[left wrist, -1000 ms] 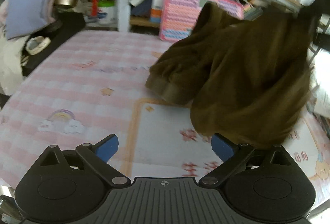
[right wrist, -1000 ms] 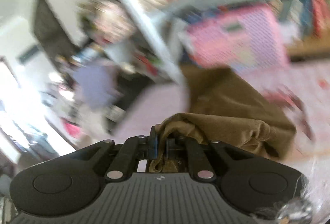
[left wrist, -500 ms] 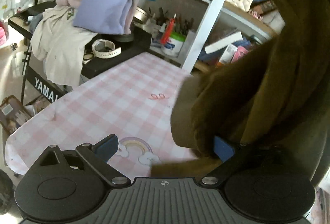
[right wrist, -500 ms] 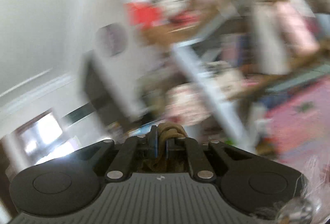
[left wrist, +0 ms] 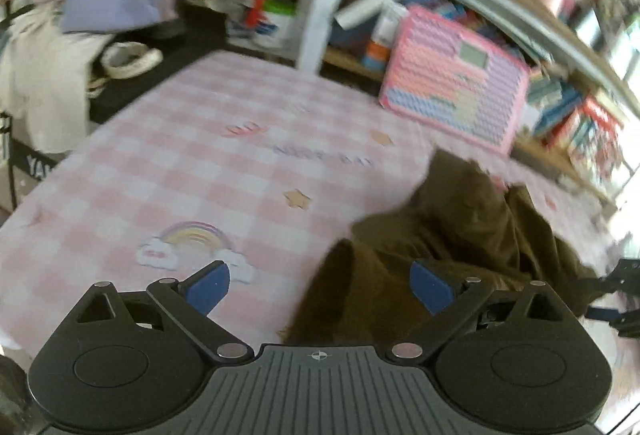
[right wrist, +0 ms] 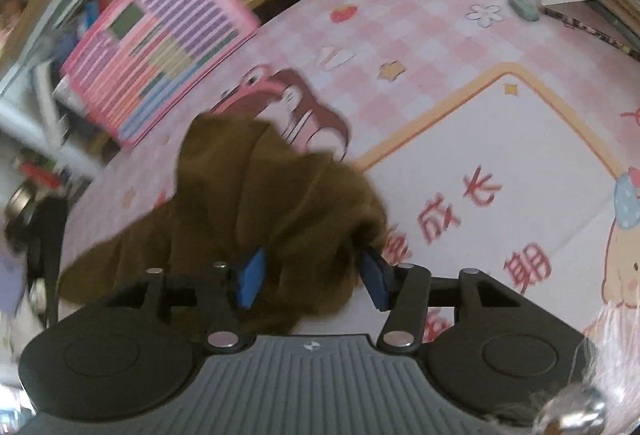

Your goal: Fold clothes

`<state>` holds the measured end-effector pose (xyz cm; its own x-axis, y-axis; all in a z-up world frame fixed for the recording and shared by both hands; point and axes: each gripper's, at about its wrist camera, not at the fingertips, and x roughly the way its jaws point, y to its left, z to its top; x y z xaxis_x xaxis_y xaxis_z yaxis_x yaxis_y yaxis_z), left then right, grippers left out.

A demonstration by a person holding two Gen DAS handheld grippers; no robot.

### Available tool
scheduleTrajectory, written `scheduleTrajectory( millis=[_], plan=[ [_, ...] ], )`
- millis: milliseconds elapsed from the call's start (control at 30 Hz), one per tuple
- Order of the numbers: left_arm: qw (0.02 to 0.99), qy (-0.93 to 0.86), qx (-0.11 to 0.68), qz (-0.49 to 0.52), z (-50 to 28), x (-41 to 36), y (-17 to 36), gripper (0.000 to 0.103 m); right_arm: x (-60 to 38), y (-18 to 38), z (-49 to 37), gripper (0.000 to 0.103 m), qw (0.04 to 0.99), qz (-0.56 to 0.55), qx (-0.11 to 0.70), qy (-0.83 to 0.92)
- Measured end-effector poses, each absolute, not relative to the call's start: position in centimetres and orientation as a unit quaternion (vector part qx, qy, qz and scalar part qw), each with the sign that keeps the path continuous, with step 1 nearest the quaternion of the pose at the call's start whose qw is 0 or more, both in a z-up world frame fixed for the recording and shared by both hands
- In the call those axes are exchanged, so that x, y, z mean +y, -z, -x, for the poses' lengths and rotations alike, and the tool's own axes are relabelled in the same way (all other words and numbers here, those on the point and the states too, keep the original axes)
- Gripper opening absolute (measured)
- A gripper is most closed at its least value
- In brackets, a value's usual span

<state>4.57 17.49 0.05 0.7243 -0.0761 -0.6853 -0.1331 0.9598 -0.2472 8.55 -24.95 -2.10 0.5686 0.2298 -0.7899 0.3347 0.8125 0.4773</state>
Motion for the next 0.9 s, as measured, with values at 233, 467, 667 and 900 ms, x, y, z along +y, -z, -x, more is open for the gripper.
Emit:
scheduleTrajectory(
  millis=[233,467,667,900],
  plan=[
    [0.906,0.0,0.399,0.141,-5.8,15.6,1.4,0.099,-20.2,2.0,-6.9,0.051,0.813,-0.281,0.506,-0.06],
    [0.92,-0.05,0.358,0.15,-3.5,17.8,-0.3,0.099,-8.7,-1.6,-6.3,0.055,0.829,-0.093,0.493,-0.245],
    [0.925,-0.099,0.328,0.162,0.0,21.2,-1.6,0.099,3.2,-0.8,-4.8,0.061,0.855,0.139,0.396,-0.305],
    [0.926,-0.087,0.334,0.154,1.0,22.7,-1.4,0.099,8.7,2.7,-6.4,0.057,0.87,0.202,0.387,-0.231]
  ],
)
